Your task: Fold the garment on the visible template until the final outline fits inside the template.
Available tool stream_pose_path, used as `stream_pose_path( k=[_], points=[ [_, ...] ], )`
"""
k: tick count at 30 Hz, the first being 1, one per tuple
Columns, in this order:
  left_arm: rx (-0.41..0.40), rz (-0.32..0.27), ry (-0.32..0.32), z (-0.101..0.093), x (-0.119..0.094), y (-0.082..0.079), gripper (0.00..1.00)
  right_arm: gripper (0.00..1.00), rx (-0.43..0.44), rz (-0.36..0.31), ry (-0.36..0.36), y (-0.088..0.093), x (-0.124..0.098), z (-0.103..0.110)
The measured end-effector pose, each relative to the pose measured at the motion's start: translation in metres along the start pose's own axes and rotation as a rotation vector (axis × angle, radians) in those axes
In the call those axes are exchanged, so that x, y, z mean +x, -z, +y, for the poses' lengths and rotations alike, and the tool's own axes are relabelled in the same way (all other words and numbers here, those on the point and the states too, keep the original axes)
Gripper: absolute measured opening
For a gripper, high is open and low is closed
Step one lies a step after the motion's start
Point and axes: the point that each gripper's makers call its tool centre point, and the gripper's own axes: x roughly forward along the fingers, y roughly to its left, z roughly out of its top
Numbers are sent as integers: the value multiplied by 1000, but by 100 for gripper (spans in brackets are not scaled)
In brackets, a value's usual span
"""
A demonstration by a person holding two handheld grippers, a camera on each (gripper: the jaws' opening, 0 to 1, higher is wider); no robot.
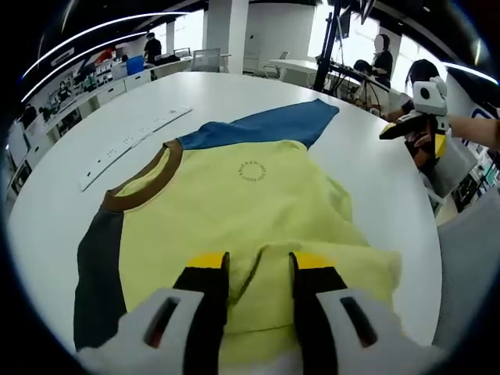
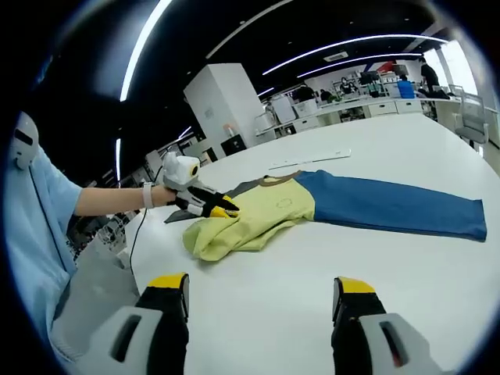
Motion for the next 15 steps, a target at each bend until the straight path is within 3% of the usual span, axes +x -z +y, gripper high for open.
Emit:
stream_pose_path(
  k=[5,7,15],
  points=[
    [-35,-40,-4,2,-19,-7,48,75,-5,-3,-7,0,1,4],
    [-41,-48,-12,4,-27,-5,50,75,-8,-4,-8,0,2,5],
    [-94,-21,-56,18,-49,16,33,75,-3,-4,-19,3,5,9]
  ],
)
